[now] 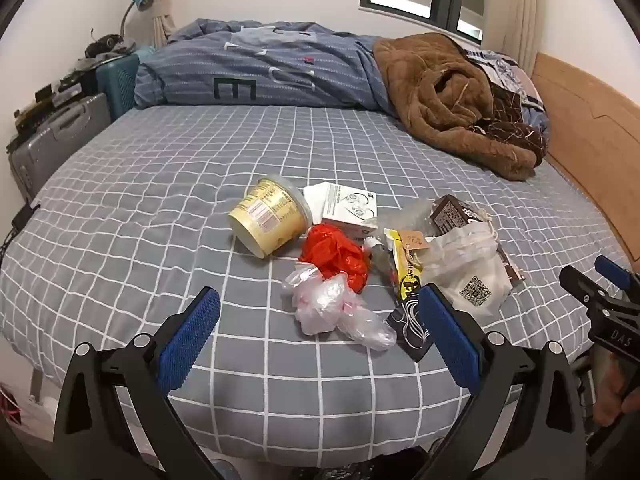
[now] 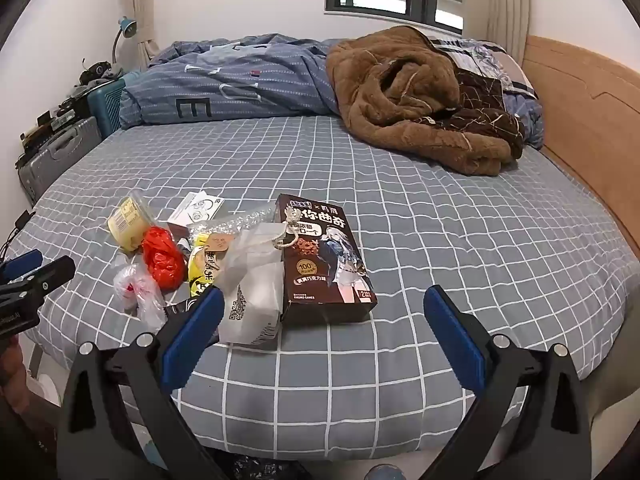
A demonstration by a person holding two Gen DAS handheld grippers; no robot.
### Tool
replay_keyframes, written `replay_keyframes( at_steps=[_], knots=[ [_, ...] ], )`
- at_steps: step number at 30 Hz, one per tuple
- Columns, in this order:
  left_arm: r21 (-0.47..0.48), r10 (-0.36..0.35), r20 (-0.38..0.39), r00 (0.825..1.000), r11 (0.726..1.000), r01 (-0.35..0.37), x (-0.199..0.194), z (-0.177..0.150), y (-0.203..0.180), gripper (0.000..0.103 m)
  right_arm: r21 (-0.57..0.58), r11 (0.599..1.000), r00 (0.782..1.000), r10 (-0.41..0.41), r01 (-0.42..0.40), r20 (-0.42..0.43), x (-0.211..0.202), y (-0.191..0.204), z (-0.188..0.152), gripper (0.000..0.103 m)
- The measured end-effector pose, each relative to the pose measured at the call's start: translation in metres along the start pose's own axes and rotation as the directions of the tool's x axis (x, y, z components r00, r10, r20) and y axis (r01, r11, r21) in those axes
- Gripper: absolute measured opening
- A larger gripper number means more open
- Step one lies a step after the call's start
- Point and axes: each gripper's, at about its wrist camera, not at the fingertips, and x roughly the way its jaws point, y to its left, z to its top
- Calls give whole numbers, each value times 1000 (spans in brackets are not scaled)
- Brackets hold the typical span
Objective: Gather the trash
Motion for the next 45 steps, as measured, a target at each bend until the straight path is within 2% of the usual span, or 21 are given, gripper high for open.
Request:
replay_keyframes(
  at_steps=[8,25,45],
  knots=[
    [22,37,-12,999,999,-37,8,4,0,97,32,999,1000,14,-14,-5,7,-2,-4,96],
    [33,44,10,999,998,-45,11,-4,-7,97,3,1000,1000,18,-18,-9,6,5,-4,96],
    [41,44,-9,999,998,-43,14,-5,-9,97,12,1000,1000,17,-17,-16,9,4,-4,96]
  ],
)
